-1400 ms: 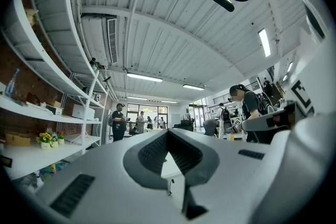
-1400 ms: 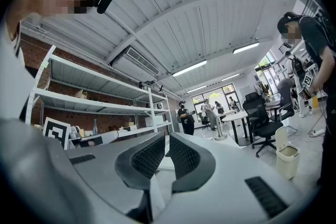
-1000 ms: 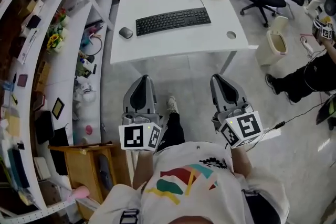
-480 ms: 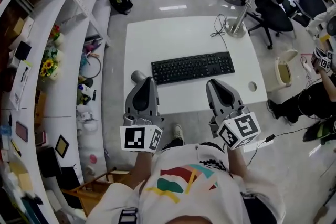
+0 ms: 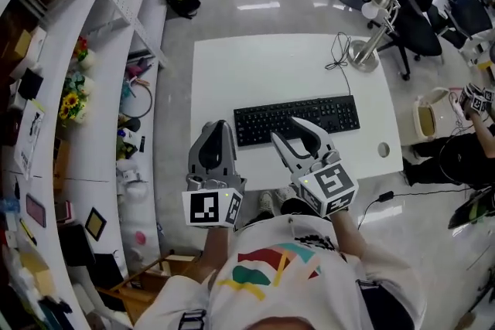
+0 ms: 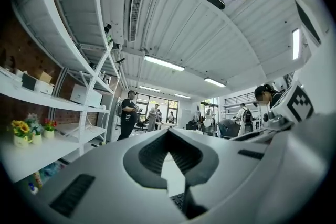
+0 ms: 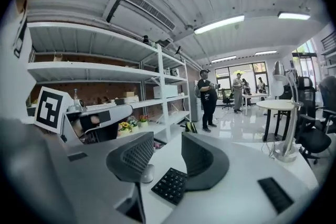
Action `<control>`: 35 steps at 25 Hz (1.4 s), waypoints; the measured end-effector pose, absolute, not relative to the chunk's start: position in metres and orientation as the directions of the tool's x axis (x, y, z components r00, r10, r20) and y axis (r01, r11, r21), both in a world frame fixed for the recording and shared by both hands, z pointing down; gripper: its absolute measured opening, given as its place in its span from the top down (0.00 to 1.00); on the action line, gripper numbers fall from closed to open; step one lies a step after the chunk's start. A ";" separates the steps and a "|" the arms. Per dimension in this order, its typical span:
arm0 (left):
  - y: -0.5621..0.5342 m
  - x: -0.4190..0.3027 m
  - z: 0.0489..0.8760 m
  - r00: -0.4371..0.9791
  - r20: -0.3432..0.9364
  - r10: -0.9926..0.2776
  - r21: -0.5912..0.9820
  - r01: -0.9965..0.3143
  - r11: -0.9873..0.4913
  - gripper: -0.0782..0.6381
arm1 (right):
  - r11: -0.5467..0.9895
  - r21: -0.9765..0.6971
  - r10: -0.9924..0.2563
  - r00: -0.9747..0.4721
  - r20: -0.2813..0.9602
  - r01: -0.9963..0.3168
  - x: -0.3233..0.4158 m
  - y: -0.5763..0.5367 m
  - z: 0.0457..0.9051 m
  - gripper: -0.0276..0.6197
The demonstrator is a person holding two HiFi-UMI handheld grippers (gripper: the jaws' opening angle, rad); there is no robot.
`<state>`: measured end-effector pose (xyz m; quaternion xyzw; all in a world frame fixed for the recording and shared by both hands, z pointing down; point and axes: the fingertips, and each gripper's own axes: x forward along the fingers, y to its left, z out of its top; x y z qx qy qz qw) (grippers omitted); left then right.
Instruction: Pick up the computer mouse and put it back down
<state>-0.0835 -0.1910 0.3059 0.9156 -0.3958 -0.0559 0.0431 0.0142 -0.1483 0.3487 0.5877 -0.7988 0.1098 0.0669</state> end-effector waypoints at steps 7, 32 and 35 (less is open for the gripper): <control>-0.209 -0.122 0.321 0.562 -0.016 -0.827 0.146 -0.817 -0.558 0.83 | 0.397 -0.117 -0.873 -0.414 0.257 -0.910 -0.018 -0.197 0.360 0.49; -0.197 -0.263 0.468 0.209 0.266 -0.941 0.271 -0.953 -0.135 0.83 | 0.512 -0.034 -0.529 -0.346 0.775 -0.858 -0.164 -0.292 0.612 0.43; -0.197 -0.265 0.472 0.209 0.264 -0.942 0.278 -0.951 -0.133 0.83 | 0.507 -0.002 -0.515 -0.305 0.801 -0.862 -0.166 -0.293 0.622 0.43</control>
